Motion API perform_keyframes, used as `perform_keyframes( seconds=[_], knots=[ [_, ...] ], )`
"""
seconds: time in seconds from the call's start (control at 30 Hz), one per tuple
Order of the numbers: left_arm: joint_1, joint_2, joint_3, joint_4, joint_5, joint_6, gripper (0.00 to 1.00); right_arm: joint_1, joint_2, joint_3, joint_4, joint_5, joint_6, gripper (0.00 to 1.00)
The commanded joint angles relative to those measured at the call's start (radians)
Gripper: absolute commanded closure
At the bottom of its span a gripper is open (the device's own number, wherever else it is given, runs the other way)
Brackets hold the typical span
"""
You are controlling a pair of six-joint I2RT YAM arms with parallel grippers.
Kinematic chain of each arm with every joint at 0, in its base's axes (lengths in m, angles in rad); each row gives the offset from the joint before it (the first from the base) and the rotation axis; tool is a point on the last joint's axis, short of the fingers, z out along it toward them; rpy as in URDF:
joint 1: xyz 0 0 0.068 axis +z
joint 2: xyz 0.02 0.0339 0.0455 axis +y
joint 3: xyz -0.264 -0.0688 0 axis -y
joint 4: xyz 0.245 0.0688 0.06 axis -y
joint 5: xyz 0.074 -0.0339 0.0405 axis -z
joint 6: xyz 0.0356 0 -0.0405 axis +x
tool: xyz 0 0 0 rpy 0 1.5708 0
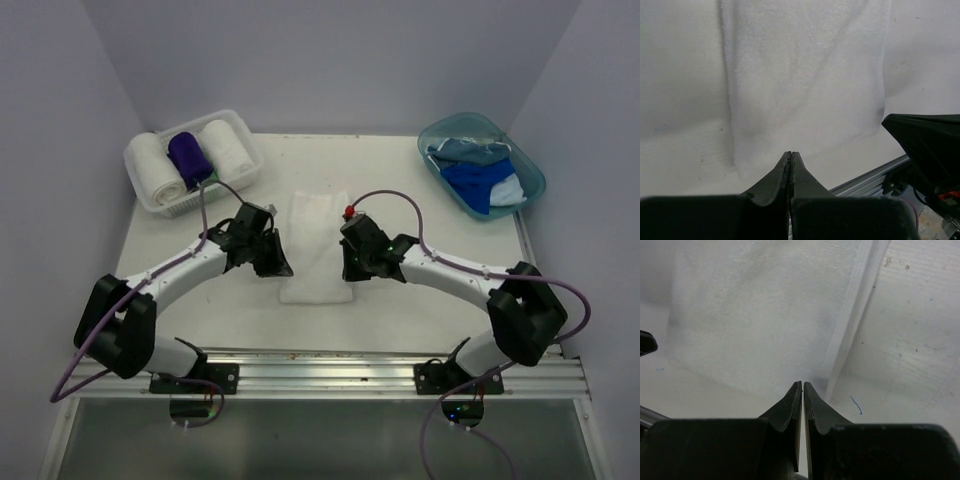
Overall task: Roll the towels
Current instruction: Fold the towel, then roll the towel
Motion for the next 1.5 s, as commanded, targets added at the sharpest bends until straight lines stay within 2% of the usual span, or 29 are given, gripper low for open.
perform_keyframes(
  seconds=[0.0,0.13,0.27,0.43,0.5,0.53,0.57,0.63,0.73,0.9,0.97,1.27,1.47],
  knots=[
    [-0.009,0.082,0.022,0.083,0.040,0.003,1.00,0.000,0.086,0.051,0.047,-0.017,-0.023,0.91],
    [-0.010,0.163,0.000,0.097,-0.015,0.024,1.00,0.000,0.160,0.026,0.054,0.002,-0.018,0.94],
    [-0.013,0.222,0.012,0.080,-0.033,0.049,1.00,0.002,0.131,0.011,0.036,0.008,-0.015,0.94],
    [-0.058,0.061,0.035,0.003,-0.145,0.037,1.00,0.002,-0.028,-0.032,-0.002,0.040,-0.014,0.88],
    [-0.061,-0.020,0.014,-0.015,-0.155,0.034,0.91,0.002,-0.088,-0.055,-0.009,0.037,-0.012,0.79],
    [-0.061,-0.042,0.002,-0.032,-0.158,0.032,0.80,0.002,-0.100,-0.082,-0.010,0.031,-0.011,0.75],
    [-0.059,-0.075,-0.012,-0.037,-0.155,0.030,0.75,0.000,-0.117,-0.096,-0.009,0.010,-0.009,0.67],
    [-0.061,-0.097,-0.070,-0.029,-0.141,0.021,0.61,0.002,-0.128,-0.142,0.011,-0.020,-0.001,0.60],
    [-0.061,-0.111,-0.158,0.027,-0.107,-0.002,0.61,0.008,-0.133,-0.187,0.054,-0.078,0.015,0.50],
    [-0.087,-0.114,-0.253,0.152,-0.029,-0.043,0.60,0.028,-0.107,-0.192,0.086,-0.113,0.012,0.47],
    [-0.091,-0.105,-0.261,0.184,-0.013,-0.048,0.52,0.029,-0.096,-0.198,0.094,-0.112,0.014,0.48],
    [-0.099,-0.034,-0.285,0.219,-0.038,-0.045,0.59,0.037,-0.041,-0.204,0.122,-0.103,0.015,0.56],
    [-0.099,0.013,-0.255,0.232,-0.053,-0.051,0.73,0.039,-0.024,-0.212,0.160,-0.109,0.031,0.64]
  ],
)
